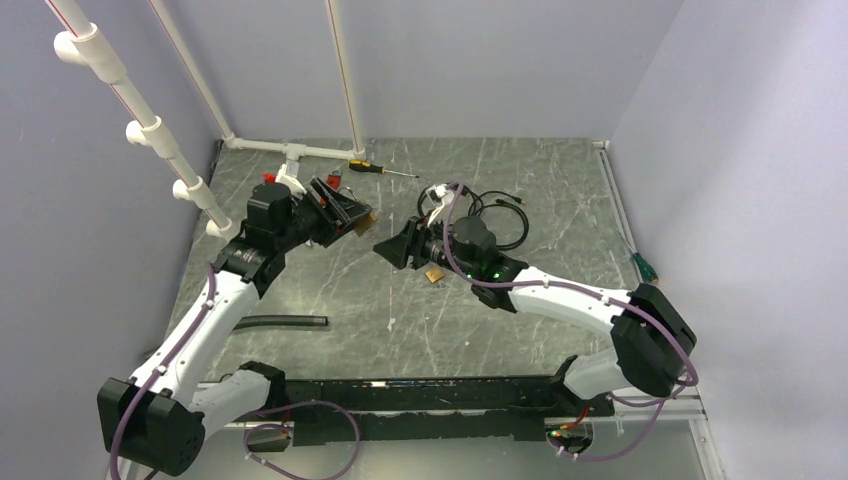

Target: Unlock with the key

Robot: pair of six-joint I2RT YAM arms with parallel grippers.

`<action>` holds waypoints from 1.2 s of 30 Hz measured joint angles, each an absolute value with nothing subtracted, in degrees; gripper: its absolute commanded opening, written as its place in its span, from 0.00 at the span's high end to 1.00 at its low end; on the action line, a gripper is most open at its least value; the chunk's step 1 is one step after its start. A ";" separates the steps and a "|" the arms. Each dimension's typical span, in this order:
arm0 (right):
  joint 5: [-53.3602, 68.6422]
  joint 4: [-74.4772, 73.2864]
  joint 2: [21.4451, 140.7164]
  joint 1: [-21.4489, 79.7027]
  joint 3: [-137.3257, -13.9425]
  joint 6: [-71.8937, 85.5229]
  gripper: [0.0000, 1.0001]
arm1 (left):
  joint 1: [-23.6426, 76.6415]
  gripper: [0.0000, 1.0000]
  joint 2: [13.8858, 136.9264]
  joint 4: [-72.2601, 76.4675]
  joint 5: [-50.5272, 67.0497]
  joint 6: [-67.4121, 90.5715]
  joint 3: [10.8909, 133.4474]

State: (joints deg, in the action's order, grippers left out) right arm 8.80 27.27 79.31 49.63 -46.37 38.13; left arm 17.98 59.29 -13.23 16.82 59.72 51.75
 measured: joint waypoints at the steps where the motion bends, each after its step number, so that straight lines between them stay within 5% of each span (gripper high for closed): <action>1: 8.43 26.85 79.64 49.67 -46.68 37.34 0.50 | 17.98 1.00 59.42 -13.21 16.84 59.86 51.75; 12: 6.20 26.06 82.74 50.00 -50.87 33.39 0.61 | 17.98 1.00 59.51 -13.19 16.93 60.77 51.75; 22: 6.46 26.09 83.90 50.83 -52.47 32.51 1.00 | 17.98 1.00 59.53 -13.21 16.97 60.95 50.94; 36: 2.39 27.42 84.03 51.81 -52.45 32.12 1.00 | 17.80 1.00 59.86 -11.49 17.10 62.22 50.54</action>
State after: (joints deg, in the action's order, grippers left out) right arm 2.39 27.42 84.03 51.81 -52.45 32.12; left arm 17.80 59.86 -11.49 17.10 62.22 50.54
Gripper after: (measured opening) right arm 0.010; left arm 0.648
